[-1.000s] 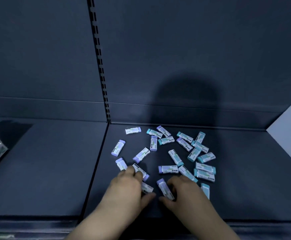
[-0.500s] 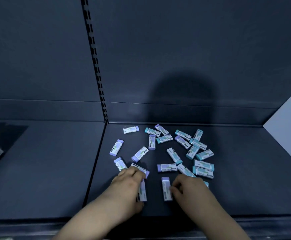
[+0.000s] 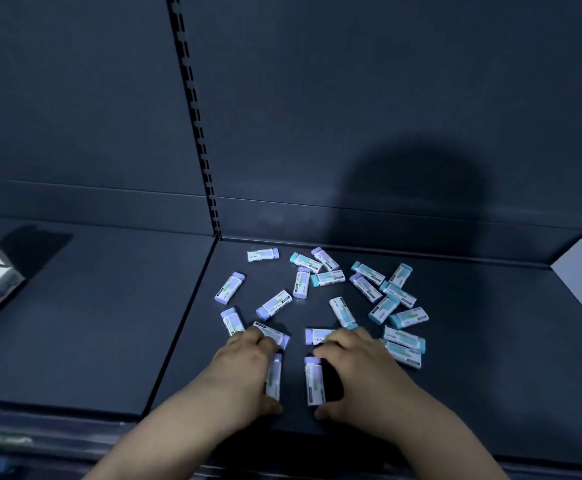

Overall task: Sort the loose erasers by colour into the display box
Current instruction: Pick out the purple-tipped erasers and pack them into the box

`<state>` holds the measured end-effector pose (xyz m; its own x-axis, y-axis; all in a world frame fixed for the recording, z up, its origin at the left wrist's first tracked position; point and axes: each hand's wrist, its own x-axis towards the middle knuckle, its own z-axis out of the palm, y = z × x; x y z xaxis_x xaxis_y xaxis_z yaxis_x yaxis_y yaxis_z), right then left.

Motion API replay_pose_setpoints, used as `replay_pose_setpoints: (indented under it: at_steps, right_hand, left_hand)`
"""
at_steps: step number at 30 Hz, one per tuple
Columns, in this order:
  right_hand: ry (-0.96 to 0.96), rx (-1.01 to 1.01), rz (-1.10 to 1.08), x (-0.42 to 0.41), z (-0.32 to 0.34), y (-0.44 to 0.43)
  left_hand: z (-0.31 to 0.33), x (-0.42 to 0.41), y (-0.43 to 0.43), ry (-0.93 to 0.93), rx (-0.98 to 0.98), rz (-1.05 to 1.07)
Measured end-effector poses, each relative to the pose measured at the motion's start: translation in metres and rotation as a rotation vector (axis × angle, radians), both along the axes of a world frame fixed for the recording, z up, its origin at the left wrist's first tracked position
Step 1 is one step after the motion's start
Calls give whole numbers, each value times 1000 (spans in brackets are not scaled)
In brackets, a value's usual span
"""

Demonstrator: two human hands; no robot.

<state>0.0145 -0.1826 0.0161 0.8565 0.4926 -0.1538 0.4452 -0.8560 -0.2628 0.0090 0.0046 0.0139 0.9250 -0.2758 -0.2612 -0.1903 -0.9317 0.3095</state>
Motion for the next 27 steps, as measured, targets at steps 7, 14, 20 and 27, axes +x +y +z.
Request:
replay_pose_setpoints:
  at_steps: [7,14,20,27]
  right_hand:
    - [-32,118,83,5,-6,-1]
    - [-112,180,103,4,-6,15]
    - [-233,239,26,-3,-9,69]
    - [-214,241,-58,-22,-6,181]
  left_hand:
    - [-4,-11,-11,-88,-73,0]
    - [-5,-20,5,-253,-152,9]
    - [-6,-19,60,-356,-163,-58]
    - [-10,-11,181,-499,-141,-209]
